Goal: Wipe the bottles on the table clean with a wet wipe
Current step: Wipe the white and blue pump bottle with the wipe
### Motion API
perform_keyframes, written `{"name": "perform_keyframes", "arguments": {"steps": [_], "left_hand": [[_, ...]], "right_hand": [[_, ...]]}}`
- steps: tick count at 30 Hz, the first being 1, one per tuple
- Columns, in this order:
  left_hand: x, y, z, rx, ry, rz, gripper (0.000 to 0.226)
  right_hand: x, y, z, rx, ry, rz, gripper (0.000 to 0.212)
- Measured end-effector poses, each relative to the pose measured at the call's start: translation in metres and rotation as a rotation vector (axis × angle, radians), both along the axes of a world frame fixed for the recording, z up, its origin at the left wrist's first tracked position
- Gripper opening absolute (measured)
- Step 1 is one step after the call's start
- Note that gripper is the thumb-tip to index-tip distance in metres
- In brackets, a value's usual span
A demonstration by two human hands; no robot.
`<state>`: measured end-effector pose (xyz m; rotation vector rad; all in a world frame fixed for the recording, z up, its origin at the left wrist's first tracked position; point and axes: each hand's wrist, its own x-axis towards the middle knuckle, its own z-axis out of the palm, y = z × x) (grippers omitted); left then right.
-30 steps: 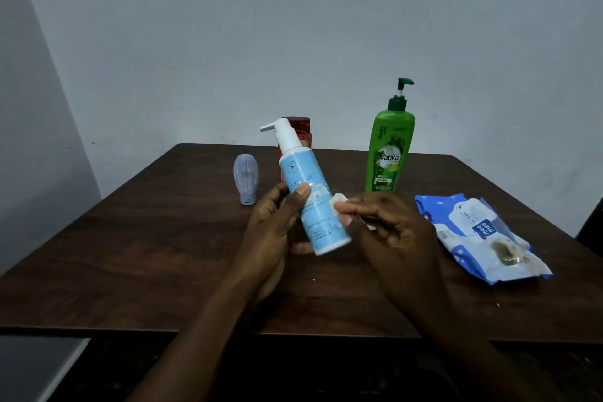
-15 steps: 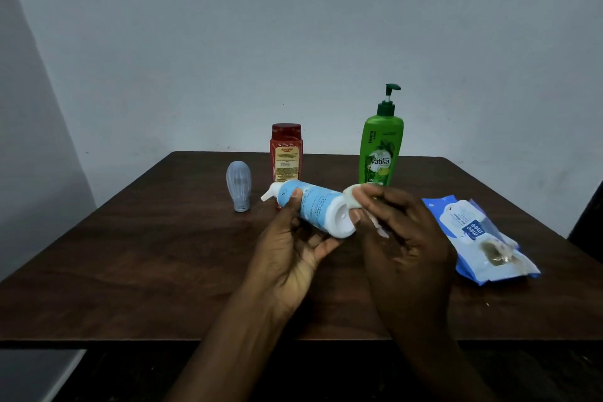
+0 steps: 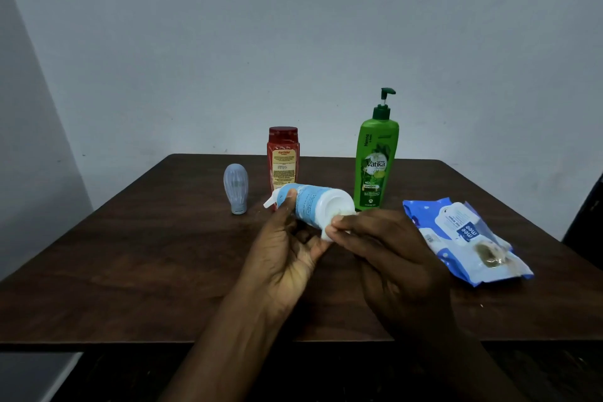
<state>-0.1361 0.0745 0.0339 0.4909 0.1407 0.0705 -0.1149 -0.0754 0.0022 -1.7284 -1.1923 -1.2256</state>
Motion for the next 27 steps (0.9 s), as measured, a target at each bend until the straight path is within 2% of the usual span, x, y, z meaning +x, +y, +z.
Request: {"name": "perform_keyframes", "arguments": {"steps": [4,6,11,14,17,24,27], "left_hand": [[0.002,0.002,-0.003,0.022,0.017,-0.01,0.049],[0.004,0.003,-0.004,0.013,0.007,-0.026,0.051],[0.003,0.0,-0.004,0.046,-0.02,-0.014,0.048],[0.007,0.0,-0.01,0.264,-0.057,0.027,0.046],[0.018,0.004,-0.011,0.58,-0.137,0.093,0.042],[0.068,0.016,-0.005,1.197,-0.209,0.188,0.05],[0.094,0.022,-0.009,1.342,-0.206,0.206,0.052]], "right_hand": [[0.006,-0.007,-0.004,0.098,0.081,-0.014,0.028],[0.007,-0.006,-0.001,0.161,0.147,-0.037,0.034],[0.012,-0.002,0.019,0.245,0.342,0.02,0.033],[0.022,-0.001,0.023,0.273,0.528,0.1,0.029],[0.033,-0.004,0.016,0.27,0.72,0.064,0.026],[0.066,-0.005,0.003,0.266,0.991,0.005,0.011],[0.087,-0.003,0.006,0.201,1.023,-0.051,0.008]]}}
